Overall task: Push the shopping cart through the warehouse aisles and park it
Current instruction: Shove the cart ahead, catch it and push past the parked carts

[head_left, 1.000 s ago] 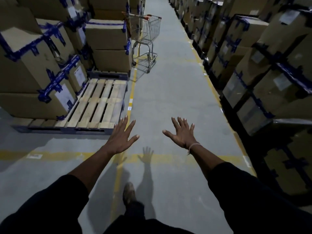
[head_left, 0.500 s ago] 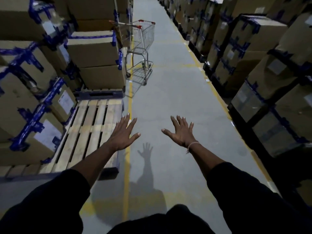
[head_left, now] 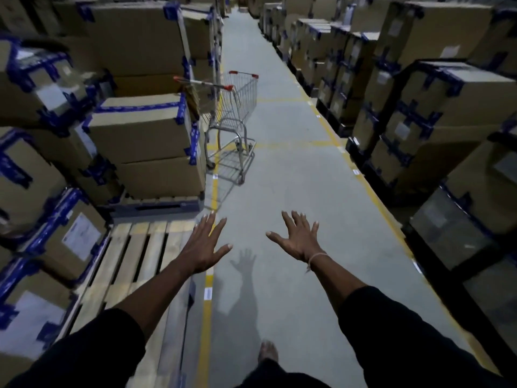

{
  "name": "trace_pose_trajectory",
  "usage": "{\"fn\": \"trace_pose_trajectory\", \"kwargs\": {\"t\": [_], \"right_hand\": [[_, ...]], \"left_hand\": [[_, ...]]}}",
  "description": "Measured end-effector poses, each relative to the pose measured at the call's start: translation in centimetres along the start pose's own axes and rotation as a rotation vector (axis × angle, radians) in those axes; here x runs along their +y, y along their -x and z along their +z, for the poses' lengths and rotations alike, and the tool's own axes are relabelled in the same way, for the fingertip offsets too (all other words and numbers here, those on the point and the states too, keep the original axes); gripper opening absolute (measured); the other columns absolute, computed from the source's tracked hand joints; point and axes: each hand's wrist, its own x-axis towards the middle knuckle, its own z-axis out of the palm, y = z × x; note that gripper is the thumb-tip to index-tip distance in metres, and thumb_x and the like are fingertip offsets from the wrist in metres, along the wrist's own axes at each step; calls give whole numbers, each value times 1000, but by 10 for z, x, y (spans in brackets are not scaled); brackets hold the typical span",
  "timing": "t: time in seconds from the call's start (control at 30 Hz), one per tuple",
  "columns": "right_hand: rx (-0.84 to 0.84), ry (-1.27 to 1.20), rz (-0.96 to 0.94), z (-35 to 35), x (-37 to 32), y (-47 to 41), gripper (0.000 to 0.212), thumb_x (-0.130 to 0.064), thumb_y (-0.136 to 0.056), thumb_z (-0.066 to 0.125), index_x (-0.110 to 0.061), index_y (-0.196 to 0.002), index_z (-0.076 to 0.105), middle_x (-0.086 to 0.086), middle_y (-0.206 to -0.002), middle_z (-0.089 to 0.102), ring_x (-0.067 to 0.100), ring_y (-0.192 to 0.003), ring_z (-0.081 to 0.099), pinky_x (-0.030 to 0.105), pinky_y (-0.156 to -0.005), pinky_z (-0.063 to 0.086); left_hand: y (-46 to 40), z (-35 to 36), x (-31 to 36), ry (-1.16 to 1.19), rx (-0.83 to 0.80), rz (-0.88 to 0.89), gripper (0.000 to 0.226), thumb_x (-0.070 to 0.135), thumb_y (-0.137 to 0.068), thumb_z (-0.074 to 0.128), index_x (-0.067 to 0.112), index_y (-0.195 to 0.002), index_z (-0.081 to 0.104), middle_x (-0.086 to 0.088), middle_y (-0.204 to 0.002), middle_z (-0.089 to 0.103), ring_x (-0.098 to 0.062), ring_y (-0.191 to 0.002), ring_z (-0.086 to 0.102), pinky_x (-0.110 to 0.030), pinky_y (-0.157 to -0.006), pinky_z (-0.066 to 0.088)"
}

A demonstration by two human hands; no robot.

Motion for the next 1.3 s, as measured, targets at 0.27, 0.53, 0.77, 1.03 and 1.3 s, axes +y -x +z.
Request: {"fn": "trace_pose_trajectory", "kwargs": {"t": [0.27,0.53,0.77,1.03,1.3], "right_hand": [[35,44,-118,-84,-38,-218,98,-87,-87,37,-32,-165,11,4,-173,3,26,-158,-8,62,-121,-14],[42,81,-183,-102,-66,-425,106,-94,-79,31,-33,-164,12,3,-173,4,26,-158,-7,63,-120,-14],[7,107,-178,-105,-107,-617,97,-84,-88,41,-31,-165,13,6,-172,6,28,-159,-5,62,-121,-12],[69,15,-190,-127,-157,-793,117,-97,-69,26,-30,-164,17,6,-172,10,29,-158,1,63,-122,-7],[74,33,-306,-132,-184,-980,110,-91,-76,34,-25,-163,23,8,-171,12,30,-158,3,60,-123,-7]], "left_hand": [[-197,-75,-57,-7,111,-41,94,85,-87,17,35,-164,-2,5,-166,-29,-17,-153,-26,-43,-124,-7],[-373,-97,-150,4,111,-93,93,78,-89,26,31,-165,1,-1,-169,-22,-20,-156,-21,-48,-126,-4],[-535,-134,-254,41,55,-111,98,87,-88,20,30,-165,3,-5,-171,-16,-25,-156,-21,-46,-126,-3],[-698,-205,-338,-59,35,-80,102,85,-81,14,29,-165,1,-4,-171,-16,-17,-150,-25,-46,-127,-1],[-844,-220,-406,-43,22,-159,82,55,-104,45,28,-164,-4,-5,-171,-18,-24,-156,-21,-49,-128,0]]}}
